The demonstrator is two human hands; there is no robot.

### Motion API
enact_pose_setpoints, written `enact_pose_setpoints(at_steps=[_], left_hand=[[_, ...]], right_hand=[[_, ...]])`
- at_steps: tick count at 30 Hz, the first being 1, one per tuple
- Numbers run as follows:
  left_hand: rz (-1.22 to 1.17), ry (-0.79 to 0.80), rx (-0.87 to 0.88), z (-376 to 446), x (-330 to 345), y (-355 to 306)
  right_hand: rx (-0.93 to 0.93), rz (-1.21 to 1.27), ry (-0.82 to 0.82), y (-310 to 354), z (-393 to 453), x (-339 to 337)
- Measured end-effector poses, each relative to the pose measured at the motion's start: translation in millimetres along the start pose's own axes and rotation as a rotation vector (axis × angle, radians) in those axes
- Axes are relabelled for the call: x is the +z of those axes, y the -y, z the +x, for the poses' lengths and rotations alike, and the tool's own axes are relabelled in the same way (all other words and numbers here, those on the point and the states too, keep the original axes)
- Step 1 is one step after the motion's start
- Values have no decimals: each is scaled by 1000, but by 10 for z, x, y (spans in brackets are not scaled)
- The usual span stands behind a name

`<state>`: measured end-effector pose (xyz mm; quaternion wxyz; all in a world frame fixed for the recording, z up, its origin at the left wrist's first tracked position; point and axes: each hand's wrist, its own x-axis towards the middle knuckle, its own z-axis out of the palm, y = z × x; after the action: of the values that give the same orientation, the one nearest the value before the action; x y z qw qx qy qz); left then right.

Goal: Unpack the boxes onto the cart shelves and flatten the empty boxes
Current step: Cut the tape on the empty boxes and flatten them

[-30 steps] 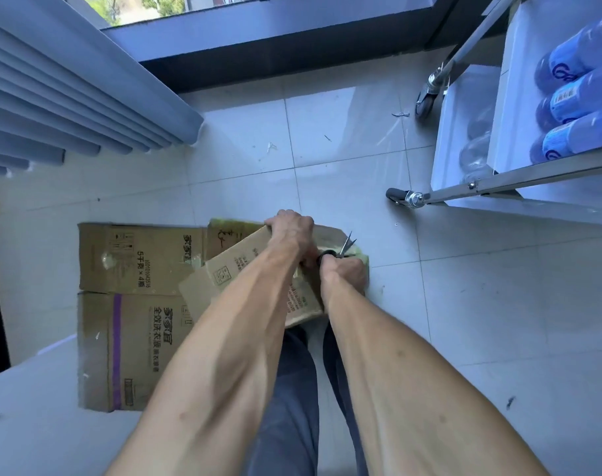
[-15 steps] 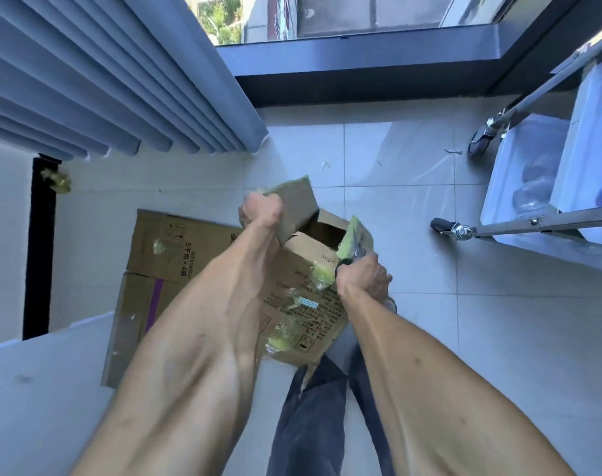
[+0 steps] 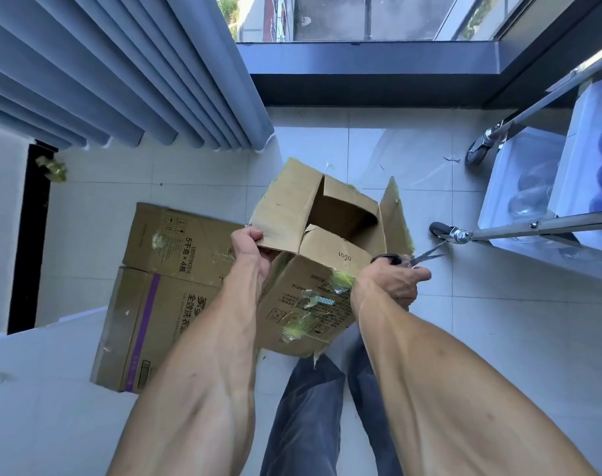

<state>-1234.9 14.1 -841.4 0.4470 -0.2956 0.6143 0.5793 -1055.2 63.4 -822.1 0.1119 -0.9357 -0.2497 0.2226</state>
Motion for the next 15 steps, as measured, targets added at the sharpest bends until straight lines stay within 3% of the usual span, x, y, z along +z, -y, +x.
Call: enact_pose_setpoints(at_steps=[5,7,12,15], left_hand=[[-97,104,-38,-80,0,-11],[-95,77,-75,-83,-79,40],[147,-197,-127,-55,-421,441],[125,-356,-123,-26,-468,723]], right_hand=[[-287,-84,27,73,-106,65],[-304,-84,65,57,-142,73],[87,-40,192,-1,-79,36],[-106,-178,276,-56,-24,85]])
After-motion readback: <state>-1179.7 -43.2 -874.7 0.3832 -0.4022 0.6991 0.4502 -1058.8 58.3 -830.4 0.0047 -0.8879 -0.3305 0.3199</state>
